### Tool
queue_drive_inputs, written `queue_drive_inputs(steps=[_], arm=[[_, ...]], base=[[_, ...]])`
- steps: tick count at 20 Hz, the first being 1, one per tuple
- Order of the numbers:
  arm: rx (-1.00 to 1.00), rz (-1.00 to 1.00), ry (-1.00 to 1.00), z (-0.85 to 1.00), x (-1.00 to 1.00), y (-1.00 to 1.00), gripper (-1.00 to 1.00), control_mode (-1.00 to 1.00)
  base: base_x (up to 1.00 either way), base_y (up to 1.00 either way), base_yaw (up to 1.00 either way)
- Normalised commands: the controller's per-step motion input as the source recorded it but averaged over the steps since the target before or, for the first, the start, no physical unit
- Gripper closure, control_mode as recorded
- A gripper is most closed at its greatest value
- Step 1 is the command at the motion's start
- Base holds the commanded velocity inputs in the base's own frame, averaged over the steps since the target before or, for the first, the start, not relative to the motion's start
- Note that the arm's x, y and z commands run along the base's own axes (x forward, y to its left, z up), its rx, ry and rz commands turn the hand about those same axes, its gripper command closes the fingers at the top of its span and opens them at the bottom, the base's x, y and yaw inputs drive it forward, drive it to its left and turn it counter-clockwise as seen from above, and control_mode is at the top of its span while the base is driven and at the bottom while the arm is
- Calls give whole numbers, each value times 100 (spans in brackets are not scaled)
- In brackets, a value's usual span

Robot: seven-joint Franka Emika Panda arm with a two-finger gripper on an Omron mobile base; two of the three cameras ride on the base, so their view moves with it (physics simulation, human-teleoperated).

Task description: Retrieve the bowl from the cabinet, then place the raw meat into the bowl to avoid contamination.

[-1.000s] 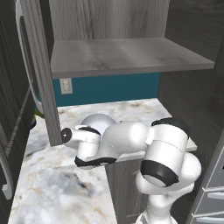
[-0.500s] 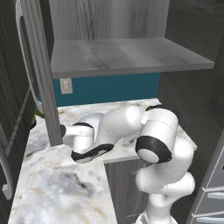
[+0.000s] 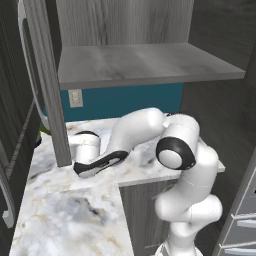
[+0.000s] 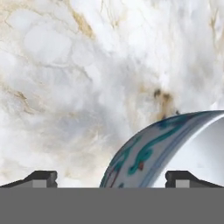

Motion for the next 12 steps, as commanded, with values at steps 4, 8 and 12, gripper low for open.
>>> queue_drive_inputs(steps=[4, 8, 12], arm=[[0, 0, -4, 36, -5, 0, -100, -100], [1, -4, -2, 22, -45, -1, -100, -100], [3, -10, -2, 19, -62, -15, -100, -100]], base=[[0, 0, 0], [0, 0, 0], [0, 0, 0]])
